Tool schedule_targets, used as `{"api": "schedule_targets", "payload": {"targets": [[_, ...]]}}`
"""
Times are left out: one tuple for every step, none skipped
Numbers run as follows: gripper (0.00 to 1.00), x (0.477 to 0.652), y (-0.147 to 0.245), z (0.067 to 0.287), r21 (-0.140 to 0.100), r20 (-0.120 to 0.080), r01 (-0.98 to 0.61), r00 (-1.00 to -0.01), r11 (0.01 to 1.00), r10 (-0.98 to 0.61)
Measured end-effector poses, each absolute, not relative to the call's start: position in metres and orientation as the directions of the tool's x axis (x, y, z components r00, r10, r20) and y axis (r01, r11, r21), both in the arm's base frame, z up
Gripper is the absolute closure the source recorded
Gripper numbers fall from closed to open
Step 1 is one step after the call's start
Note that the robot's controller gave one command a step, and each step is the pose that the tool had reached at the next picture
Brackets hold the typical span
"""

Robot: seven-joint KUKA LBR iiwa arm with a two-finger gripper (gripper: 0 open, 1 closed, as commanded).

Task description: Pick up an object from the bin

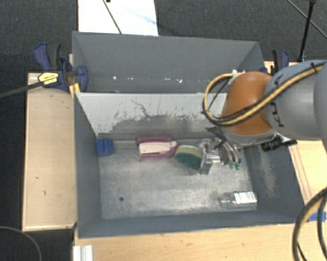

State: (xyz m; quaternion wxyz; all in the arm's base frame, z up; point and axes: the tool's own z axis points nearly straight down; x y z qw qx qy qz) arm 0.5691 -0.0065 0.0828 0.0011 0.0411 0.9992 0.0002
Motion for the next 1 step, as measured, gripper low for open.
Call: {"api": "schedule_targets", "payload": {"targets": [[1.00,0.5634,0.0255,0.2622,0.002,-0.011,0.091,-0.996,0.996,0.091]]}}
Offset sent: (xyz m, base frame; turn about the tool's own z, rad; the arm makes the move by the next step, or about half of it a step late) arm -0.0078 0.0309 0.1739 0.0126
